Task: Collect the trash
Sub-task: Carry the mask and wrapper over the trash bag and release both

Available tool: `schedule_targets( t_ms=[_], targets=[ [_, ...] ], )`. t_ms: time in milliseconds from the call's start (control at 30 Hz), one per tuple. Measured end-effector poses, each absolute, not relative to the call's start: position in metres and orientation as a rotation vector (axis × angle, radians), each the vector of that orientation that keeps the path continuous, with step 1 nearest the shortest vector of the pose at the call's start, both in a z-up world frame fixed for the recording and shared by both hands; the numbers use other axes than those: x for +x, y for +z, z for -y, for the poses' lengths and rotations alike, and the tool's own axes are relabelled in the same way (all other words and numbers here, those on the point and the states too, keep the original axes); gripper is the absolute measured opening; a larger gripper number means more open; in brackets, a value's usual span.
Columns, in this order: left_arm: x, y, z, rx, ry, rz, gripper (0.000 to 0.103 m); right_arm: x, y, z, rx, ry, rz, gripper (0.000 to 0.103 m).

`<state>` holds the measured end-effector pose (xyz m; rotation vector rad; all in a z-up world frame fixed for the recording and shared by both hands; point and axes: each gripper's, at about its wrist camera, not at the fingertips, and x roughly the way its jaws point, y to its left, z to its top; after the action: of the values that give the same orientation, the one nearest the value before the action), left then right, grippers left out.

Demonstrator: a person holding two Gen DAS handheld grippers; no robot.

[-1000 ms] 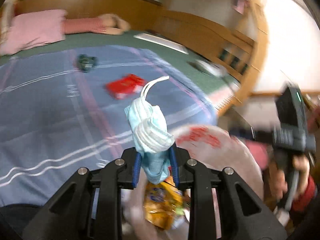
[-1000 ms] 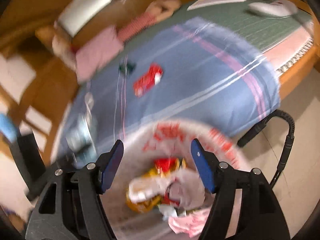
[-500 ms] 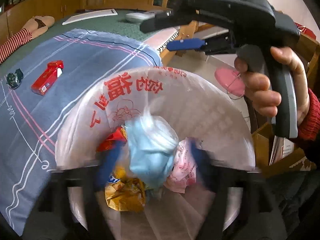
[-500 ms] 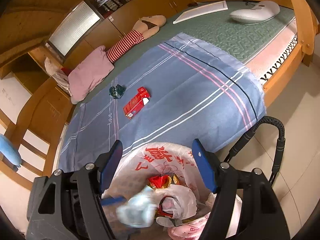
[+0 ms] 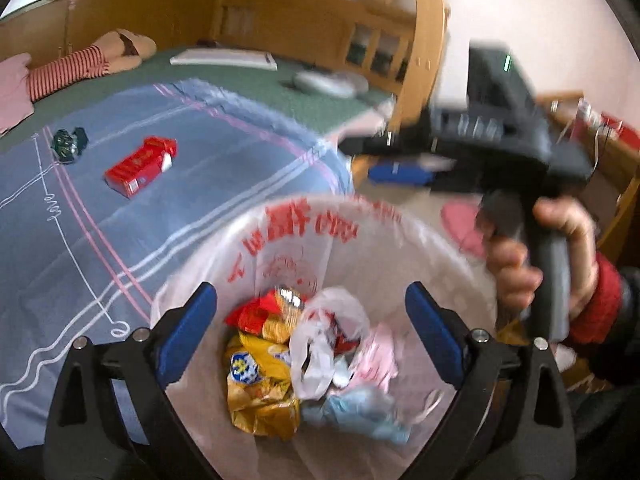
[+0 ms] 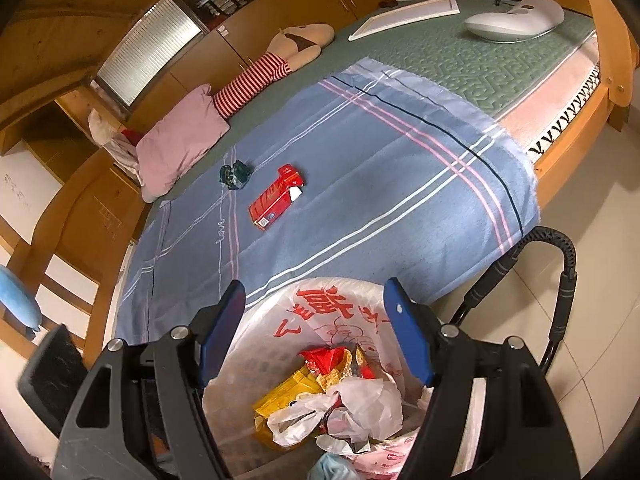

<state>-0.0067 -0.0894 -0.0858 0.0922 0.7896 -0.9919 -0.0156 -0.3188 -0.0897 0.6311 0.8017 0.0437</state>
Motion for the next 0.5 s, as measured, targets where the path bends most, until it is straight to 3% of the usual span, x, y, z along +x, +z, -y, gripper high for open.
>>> schedule_targets(
  t_ms=[333,500],
  targets=[
    [0.034,-0.082,0.025,-0.309,-0.812,-0.810,0.097,-0.008,-0.094,0.308,0.630,0.060,-0.819,0.071],
    [0.039,-0.084,0.025,-0.325,-0.801,-0.839,0.098,-0.006,-0.096,0.304,0.628,0.068,-0.827,0.071]
  ],
)
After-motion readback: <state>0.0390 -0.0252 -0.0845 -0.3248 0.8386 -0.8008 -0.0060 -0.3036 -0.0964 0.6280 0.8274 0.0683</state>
